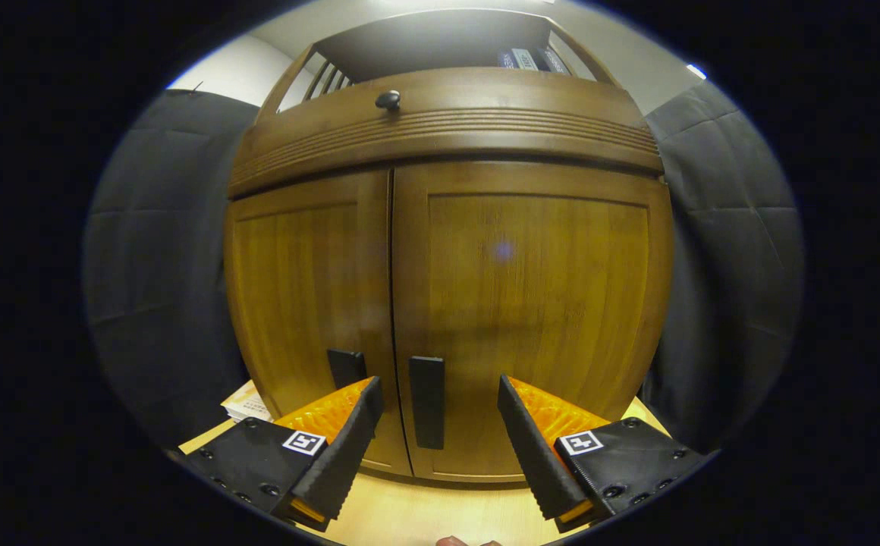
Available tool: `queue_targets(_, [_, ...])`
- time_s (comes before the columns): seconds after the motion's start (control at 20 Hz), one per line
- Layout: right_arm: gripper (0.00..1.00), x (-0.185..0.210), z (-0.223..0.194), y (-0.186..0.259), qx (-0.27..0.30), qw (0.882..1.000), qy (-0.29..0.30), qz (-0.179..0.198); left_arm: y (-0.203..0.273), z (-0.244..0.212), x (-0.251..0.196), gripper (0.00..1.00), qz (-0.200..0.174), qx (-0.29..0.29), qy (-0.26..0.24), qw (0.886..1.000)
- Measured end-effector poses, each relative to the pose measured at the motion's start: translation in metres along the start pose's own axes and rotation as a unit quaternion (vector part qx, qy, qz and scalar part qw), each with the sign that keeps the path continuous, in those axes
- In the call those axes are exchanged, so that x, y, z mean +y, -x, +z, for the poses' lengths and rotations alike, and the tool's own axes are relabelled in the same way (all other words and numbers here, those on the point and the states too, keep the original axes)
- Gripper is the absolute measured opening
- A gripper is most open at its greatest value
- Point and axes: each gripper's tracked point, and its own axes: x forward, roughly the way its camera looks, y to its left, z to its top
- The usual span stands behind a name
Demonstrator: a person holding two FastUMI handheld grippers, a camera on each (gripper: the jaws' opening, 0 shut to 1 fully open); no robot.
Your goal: Open the right door of the double-door shoe cabinet with the right hand, and open the left door with the left hand.
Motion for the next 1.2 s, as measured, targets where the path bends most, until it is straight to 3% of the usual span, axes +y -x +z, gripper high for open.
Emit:
queue_targets(0.25, [0.96, 0.004, -0.019, -0.039, 0.014, 1.000, 0.019, 0.004, -0.006, -0.009, -0.006, 0.98, 0.029, 0.012, -0.005, 0.999])
queue_targets(0.55, [0.96, 0.013, -0.032, -0.066, 0.036, 0.999, -0.007, 0.014, -0.013, -0.015, -0.021, 0.98, 0.040, 0.021, -0.026, 0.999])
queue_targets(0.85, [0.34, 0.019, -0.043, -0.072, 0.055, 0.998, -0.016, 0.016, -0.020, -0.005, -0.036, 0.98, 0.031, 0.010, -0.035, 0.999])
queue_targets(0.95, [0.35, 0.018, -0.044, -0.073, 0.053, 0.998, -0.026, 0.025, -0.022, -0.007, -0.038, 0.99, 0.022, 0.008, -0.027, 0.999])
queue_targets(1.0, [0.28, 0.018, -0.043, -0.072, 0.051, 0.998, -0.023, 0.030, -0.021, -0.006, -0.038, 0.99, 0.019, 0.008, -0.027, 0.999])
queue_targets(1.2, [0.22, 0.019, -0.043, -0.070, 0.059, 0.997, -0.030, 0.043, -0.019, -0.009, -0.039, 0.99, 0.008, 0.009, -0.031, 0.999])
